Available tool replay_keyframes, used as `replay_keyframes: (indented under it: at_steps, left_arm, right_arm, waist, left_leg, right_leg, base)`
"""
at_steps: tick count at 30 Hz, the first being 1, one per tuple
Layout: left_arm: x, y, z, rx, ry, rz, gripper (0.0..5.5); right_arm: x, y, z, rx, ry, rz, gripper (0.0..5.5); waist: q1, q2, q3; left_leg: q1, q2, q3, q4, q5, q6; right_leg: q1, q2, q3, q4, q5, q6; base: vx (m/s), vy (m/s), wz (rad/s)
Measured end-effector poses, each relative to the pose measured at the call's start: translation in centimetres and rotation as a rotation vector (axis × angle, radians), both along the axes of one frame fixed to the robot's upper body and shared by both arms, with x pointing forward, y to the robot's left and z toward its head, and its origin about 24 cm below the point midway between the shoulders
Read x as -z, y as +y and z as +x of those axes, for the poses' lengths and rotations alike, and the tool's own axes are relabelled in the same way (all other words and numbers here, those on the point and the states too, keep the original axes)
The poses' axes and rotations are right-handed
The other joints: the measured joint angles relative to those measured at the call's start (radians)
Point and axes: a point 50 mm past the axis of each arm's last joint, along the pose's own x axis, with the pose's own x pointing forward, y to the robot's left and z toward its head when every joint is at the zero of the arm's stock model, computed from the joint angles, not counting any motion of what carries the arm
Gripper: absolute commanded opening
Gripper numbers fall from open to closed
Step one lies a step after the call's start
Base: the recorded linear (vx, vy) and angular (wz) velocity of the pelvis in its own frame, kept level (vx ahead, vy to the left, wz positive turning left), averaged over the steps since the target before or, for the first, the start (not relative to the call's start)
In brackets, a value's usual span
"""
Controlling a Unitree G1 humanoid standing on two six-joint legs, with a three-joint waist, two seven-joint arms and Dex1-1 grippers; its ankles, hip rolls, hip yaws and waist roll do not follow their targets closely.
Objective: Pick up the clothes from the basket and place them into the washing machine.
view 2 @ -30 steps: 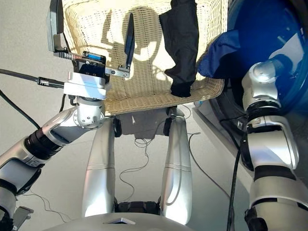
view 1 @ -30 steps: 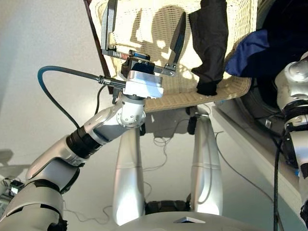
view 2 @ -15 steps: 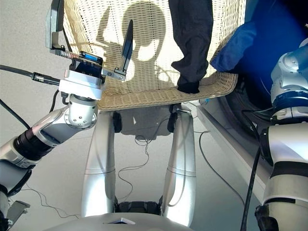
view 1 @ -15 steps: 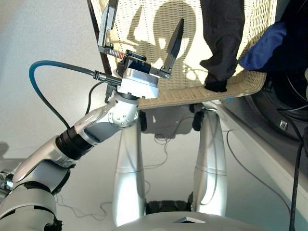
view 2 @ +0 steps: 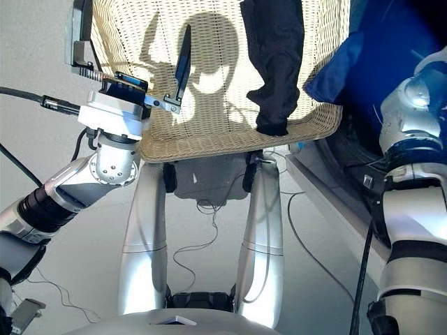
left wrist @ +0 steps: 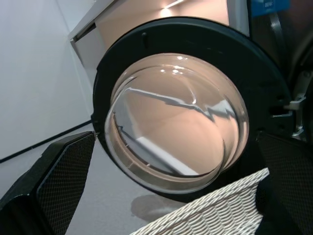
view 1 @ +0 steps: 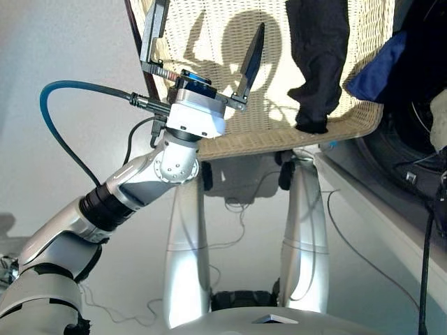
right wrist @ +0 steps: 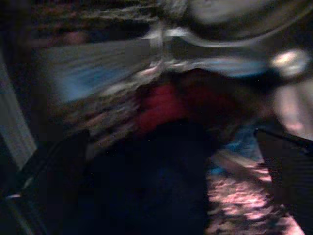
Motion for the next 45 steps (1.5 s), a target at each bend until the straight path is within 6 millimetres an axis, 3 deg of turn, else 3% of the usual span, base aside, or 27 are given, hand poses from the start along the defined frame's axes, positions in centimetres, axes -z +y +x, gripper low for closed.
replay_keyframes:
  at_steps: [4,9,18,21,27,36,45]
  left_arm:
    - [0.1,-0.1,-0.2,0.007,0.008,-0.022,5.5]
    - [0.2,-0.2,-0.1,0.002,0.021,-0.025,5.5]
    - [0.7,0.3,-0.2,-0.008,0.041,-0.003,5.5]
    - [0.8,0.3,-0.3,-0.005,0.042,0.017,5.5]
    - [0.9,0.0,-0.3,0.013,0.048,0.023,5.5]
    - [0.9,-0.3,-0.4,0.064,0.083,-0.015,5.5]
    - [1.2,-1.0,-0.5,0.104,0.121,-0.045,5.5]
  right_arm:
    - [2.4,4.4,-0.4,-0.172,-0.018,-0.021,5.5]
    - [5.0,7.8,-1.7,-0.365,0.016,-0.093,5.5]
    - [5.8,13.4,-3.3,-0.669,0.079,-0.522,5.5]
    - [5.4,14.0,-3.1,-0.714,0.131,-0.705,5.5]
    - [5.0,14.9,-1.0,-0.668,0.168,-0.744,5.5]
    - [8.5,14.9,2.7,-0.555,0.387,-0.601,5.5]
    - [11.3,12.7,4.1,-0.452,0.562,-0.477,5.5]
  waist:
    - [-0.019,0.0,0.0]
    - [-0.025,-0.001,0.0]
    - [-0.03,-0.001,0.0]
    - [-0.032,-0.001,0.0]
    - [-0.026,-0.001,0.0]
    - [-0.013,-0.001,0.0]
    - [0.01,0.0,0.0]
  left_leg:
    - [0.003,0.005,0.003,0.001,-0.003,0.001]
    - [0.022,0.014,0.011,-0.002,-0.008,0.003]
    - [0.036,0.021,0.019,-0.001,-0.014,0.004]
    - [0.039,0.022,0.018,0.0,-0.014,0.004]
    - [0.06,0.022,0.015,0.002,-0.014,0.003]
    - [0.067,0.021,0.007,0.01,-0.015,0.003]
    - [0.062,0.012,-0.011,0.038,-0.024,-0.012]
  right_leg:
    - [0.001,0.006,0.003,-0.003,0.0,-0.001]
    - [0.018,0.014,0.007,-0.014,0.001,0.0]
    - [0.03,0.022,0.015,-0.019,0.003,0.002]
    - [0.034,0.022,0.014,-0.017,0.003,0.002]
    - [0.058,0.022,0.012,-0.017,0.003,0.002]
    - [0.066,0.022,0.006,-0.008,0.002,0.001]
    - [0.055,0.023,0.006,0.039,-0.016,0.001]
  base:
    - [0.0,0.0,0.0]
    - [0.0,0.0,0.0]
    - [0.0,0.0,0.0]
    - [0.0,0.0,0.0]
    - [0.0,0.0,0.0]
    - [0.0,0.0,0.0]
    - [0.0,0.0,0.0]
